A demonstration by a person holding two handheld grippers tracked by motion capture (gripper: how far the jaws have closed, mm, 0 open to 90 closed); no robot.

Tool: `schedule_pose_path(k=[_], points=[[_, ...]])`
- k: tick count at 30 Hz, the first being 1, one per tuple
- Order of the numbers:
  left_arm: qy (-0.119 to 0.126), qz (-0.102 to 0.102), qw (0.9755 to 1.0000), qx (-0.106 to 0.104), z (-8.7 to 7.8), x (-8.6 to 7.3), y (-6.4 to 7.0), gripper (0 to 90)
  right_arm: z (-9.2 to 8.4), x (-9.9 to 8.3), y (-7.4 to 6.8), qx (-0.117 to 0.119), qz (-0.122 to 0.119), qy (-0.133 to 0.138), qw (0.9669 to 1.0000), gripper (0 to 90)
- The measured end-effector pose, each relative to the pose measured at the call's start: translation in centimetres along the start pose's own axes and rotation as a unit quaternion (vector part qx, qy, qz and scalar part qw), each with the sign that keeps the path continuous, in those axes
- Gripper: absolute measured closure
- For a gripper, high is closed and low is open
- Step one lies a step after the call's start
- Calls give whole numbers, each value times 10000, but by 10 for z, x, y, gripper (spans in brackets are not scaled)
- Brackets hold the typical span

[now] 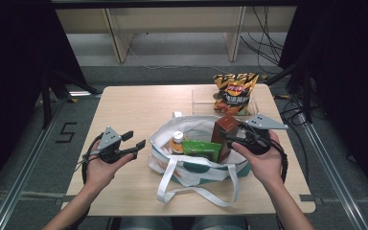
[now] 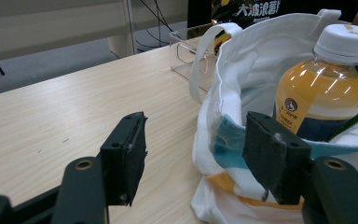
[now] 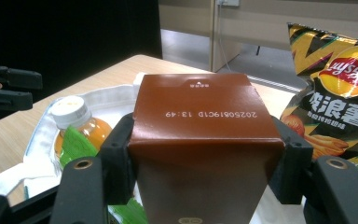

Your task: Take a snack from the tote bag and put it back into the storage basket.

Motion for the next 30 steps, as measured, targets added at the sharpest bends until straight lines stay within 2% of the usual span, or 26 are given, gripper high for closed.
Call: schedule_pose_path(k=[1, 2, 4, 5, 7, 9, 12, 13, 16, 18, 19, 21, 22, 23, 24, 26, 27, 29, 30], points=[[0, 4, 10000, 1, 0, 0, 0, 388, -2, 1, 0, 11, 23, -23, 10000, 388], [-2, 5, 10000, 0, 0, 0, 0, 387, -1, 4, 3, -12, -124, 99, 9999, 388], [-5, 0, 10000, 1, 0, 0, 1, 387, -4, 6, 1, -20, 19, 79, 10000, 388], [-6, 0, 10000, 2, 0, 0, 1, 388, -5, 7, 4, -42, -125, 115, 9998, 389], [-11, -3, 10000, 4, 0, 0, 0, 387, -7, 9, 2, 23, 18, 161, 9999, 389], [-18, -8, 10000, 4, 0, -1, 0, 388, -9, 12, 2, -10, 77, 187, 9998, 389], [-33, -17, 10000, -5, 1, -1, 0, 388, -12, 16, 5, -47, -37, 211, 9998, 389], [-36, -14, 10000, -7, 1, -1, 1, 388, -13, 16, 3, -12, 74, 220, 9997, 389], [-42, -13, 10000, -16, 2, -2, 1, 387, -14, 20, 4, -28, -29, 249, 9997, 390], [-48, -23, 10000, -23, 2, -2, 2, 387, -15, 22, 4, -11, 61, 280, 9996, 390], [-32, -23, 10000, -44, 2, -2, 2, 387, -16, 24, 5, -41, -34, 307, 9995, 389], [-56, -28, 10000, -27, 2, -2, 2, 388, -17, 26, 4, -73, 110, 320, 9994, 390], [-55, -37, 10000, -29, 3, -2, 2, 387, -17, 27, 4, -4, 75, 340, 9994, 390], [-53, -41, 10000, -31, 3, -3, 2, 388, -18, 29, 6, -45, 35, 341, 9994, 390], [-53, -40, 10000, -31, 3, -3, 2, 387, -19, 29, 4, -23, 116, 338, 9994, 390], [-57, -38, 10000, -33, 3, -3, 1, 387, -19, 32, 5, -10, 123, 365, 9993, 390], [-63, -30, 10000, -34, 3, -3, 1, 387, -19, 34, 6, -25, 14, 392, 9992, 390], [-56, -39, 10000, -34, 2, -3, 2, 387, -22, 35, 5, -46, 160, 378, 9991, 390], [-37, -49, 10000, -42, 2, -2, 2, 387, -22, 37, 6, -20, 73, 420, 9991, 390]])
Point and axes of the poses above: each handheld gripper's, and its own axes: z roughly forward along the jaws, x roughly out of its top, y roughly to its right, the point moved 6 cm from there along z, roughly forward along the jaws, and after that the axes turned 4 degrees about x, right-handed, at the moved point
